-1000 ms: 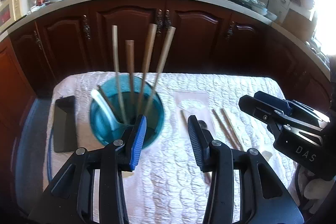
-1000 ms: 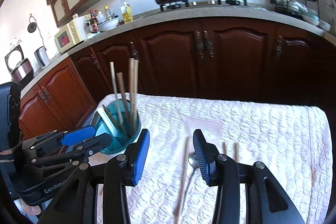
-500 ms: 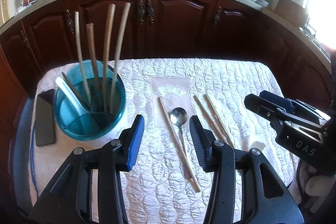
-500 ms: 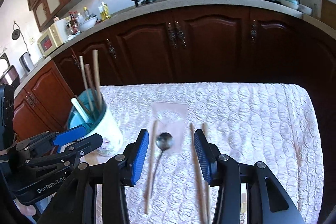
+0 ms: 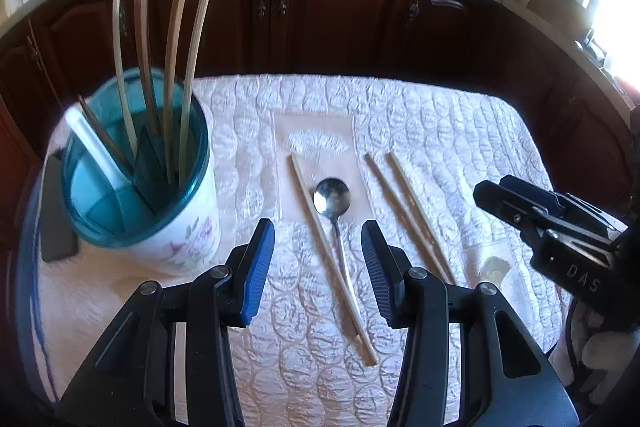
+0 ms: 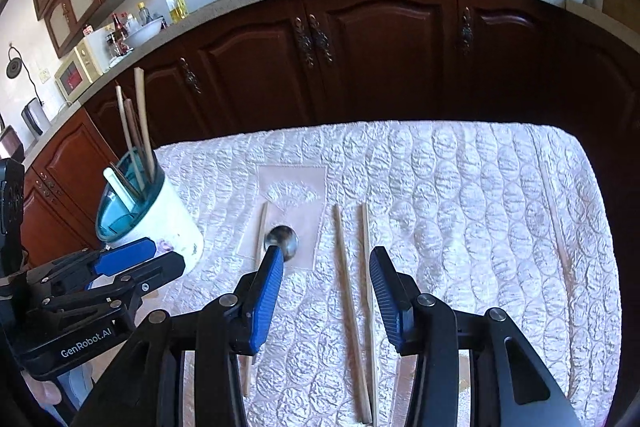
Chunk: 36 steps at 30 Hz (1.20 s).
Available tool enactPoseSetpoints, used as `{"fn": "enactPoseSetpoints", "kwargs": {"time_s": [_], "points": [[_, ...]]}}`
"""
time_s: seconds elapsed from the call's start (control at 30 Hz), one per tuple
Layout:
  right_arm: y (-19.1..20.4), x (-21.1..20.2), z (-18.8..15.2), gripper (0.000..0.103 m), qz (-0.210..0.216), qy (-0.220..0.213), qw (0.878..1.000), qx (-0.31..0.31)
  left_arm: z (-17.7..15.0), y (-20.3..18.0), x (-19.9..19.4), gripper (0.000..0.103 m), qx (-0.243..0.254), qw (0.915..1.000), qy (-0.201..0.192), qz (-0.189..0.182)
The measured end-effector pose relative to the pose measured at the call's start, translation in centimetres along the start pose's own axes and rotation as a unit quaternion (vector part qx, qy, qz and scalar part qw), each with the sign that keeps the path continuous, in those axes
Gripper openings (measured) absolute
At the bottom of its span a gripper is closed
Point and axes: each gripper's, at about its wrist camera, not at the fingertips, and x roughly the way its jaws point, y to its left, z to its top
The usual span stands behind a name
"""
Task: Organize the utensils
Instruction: 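Grasp a chopstick with the left tool while the right tool grasps the metal spoon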
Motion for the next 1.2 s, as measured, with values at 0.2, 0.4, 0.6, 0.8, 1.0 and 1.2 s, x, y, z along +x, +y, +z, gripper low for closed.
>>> {"fn": "enactPoseSetpoints", "kwargs": {"time_s": [0.2,0.4,0.6,0.8,1.0,1.2], "points": [[-1.4,2.5,-0.8,0.043,0.001,0.03,1.0,0.007,-1.9,1.1,2.1,0.045,-0.012,0.9992,0.036,-0.009],[-2.5,5.8,-1.3,0.043,0.014,0.065,0.998,0.019,-2.1,1.1,5.0,0.044,-0.022,0.9979,0.059,-0.014],[-2.1,8.5,-0.5,0.037,0.065,0.083,0.994,0.012,-1.6,1.0,8.3,0.042,-0.049,0.9952,0.078,-0.034],[-1.5,11.0,1.2,0.033,0.088,0.1,0.991,-0.003,-0.9,1.4,11.0,0.023,-0.071,0.9936,0.085,-0.022],[-0.8,12.6,2.0,0.033,0.1,0.106,0.989,-0.016,-0.8,1.8,10.8,0.006,-0.07,0.9933,0.088,-0.029],[1.7,14.7,2.3,0.03,0.126,0.119,0.983,-0.053,-3.8,3.5,7.9,0.005,-0.055,0.9921,0.107,-0.034]]}}
